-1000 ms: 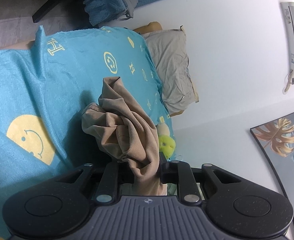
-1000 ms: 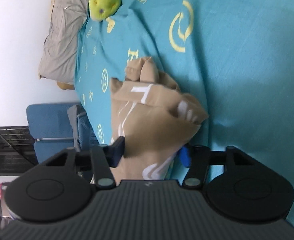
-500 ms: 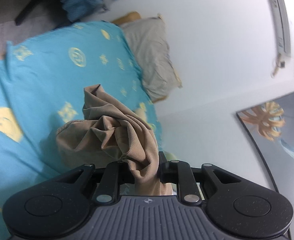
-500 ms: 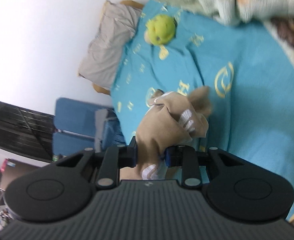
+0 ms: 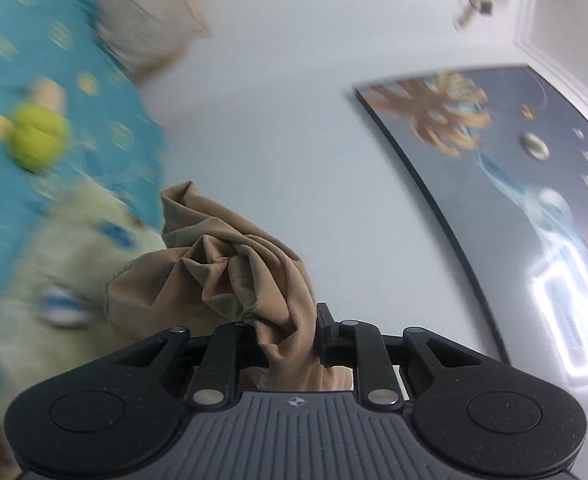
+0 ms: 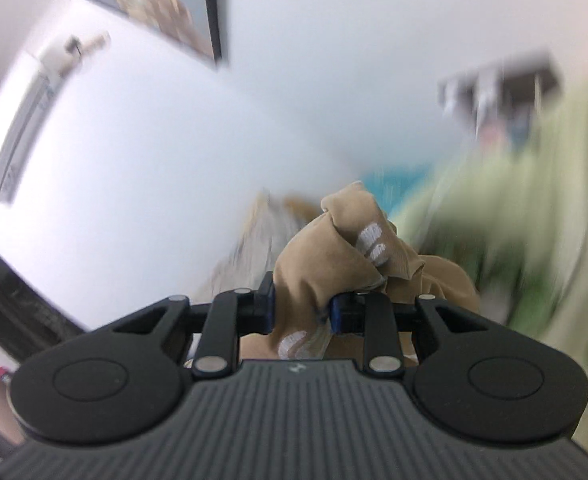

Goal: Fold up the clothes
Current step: 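Carry the folded t-shirt onto the pale green blanket and release it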

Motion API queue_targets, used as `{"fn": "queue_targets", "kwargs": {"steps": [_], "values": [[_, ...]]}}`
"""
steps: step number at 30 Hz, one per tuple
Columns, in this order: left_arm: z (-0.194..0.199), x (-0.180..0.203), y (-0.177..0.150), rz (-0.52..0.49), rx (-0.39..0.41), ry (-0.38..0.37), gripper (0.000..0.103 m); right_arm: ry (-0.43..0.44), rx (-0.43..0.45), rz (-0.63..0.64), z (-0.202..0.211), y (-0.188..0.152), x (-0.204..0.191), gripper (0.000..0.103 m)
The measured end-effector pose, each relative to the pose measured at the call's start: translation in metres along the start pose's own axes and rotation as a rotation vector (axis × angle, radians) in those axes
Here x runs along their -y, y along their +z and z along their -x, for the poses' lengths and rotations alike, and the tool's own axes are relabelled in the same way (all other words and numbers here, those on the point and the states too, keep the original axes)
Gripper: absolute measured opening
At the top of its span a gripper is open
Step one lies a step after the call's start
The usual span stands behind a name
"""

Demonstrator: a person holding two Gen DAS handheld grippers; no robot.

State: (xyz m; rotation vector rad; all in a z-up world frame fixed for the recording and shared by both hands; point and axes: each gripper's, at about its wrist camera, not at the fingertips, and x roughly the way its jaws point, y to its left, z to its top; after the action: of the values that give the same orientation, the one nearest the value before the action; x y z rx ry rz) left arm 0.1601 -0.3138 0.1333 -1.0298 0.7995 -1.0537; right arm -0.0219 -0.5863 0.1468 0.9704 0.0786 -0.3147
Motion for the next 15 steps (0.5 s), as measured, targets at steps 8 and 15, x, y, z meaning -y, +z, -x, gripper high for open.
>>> {"fn": "queue_targets", "kwargs": {"steps": [8, 15], "values": [[-0.111, -0.034, -0.057, -0.171, -0.164, 0.054, 0.021, -0.146, 0.106, 0.070, 0.028, 0.004, 0.057, 0.029], [-0.074, -0.119, -0.095, -0.254, -0.295, 0.161, 0.023, -0.250, 0.048, 0.041, 0.038, -0.053, 0.111, 0.029]]}}
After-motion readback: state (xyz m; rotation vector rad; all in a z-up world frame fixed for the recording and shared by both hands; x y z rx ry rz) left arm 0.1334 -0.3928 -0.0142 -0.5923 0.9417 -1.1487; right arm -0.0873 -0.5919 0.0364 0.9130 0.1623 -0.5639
